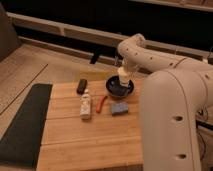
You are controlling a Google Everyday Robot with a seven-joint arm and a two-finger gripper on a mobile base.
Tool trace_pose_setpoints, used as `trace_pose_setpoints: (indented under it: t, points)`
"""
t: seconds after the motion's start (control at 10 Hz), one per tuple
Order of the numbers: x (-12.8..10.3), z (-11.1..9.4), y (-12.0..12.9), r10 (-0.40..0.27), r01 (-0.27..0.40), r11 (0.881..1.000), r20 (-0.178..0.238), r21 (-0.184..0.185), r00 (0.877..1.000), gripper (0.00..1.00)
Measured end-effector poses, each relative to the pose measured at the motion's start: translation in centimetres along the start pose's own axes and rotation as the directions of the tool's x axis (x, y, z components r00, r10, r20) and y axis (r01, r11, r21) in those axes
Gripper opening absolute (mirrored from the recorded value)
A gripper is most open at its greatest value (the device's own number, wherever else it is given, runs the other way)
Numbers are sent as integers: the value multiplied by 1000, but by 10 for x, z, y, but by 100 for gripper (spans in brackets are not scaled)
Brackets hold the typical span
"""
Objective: Place the ceramic cup in the ceramic bowl
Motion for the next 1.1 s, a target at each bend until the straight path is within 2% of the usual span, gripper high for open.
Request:
trace_pose_setpoints:
  t: [0.3, 0.7, 0.8, 0.9, 1.1]
  points:
    - [6, 28, 10, -11, 11, 1000, -36, 13, 999, 0]
    - [5, 51, 22, -47, 49, 998, -46, 36, 998, 2]
    - [5, 54, 23, -49, 51, 998, -50, 38, 998, 10]
    - [7, 58, 25, -49, 52, 998, -58, 41, 997, 24]
    - [9, 61, 26, -50, 53, 998, -66, 46, 997, 42]
